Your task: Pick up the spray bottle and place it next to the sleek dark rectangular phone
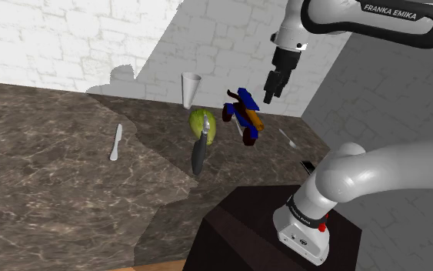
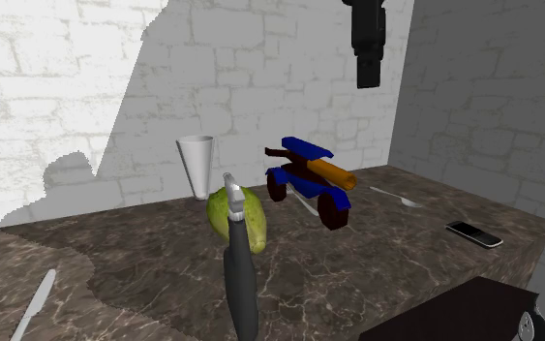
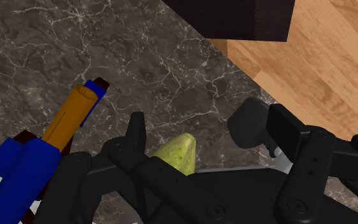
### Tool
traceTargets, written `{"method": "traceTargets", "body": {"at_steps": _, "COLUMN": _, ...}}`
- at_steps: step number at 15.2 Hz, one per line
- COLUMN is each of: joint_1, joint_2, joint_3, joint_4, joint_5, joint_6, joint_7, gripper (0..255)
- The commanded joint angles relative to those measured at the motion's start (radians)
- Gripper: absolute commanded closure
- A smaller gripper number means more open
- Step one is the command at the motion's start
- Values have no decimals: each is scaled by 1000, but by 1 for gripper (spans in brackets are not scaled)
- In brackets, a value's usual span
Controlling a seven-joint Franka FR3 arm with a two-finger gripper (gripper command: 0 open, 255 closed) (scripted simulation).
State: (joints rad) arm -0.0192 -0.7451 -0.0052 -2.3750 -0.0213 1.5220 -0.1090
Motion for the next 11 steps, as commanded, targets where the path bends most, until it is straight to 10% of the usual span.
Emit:
{"method": "traceTargets", "body": {"at_steps": 1, "joint_1": 0, "joint_2": 0, "joint_3": 0, "joint_4": 0, "joint_5": 0, "joint_6": 0, "joint_7": 0, "gripper": 0}}
{"method": "traceTargets", "body": {"at_steps": 11, "joint_1": -18, "joint_2": 371, "joint_3": 108, "joint_4": 67, "joint_5": 172, "joint_6": 132, "joint_7": 348, "gripper": 0}}
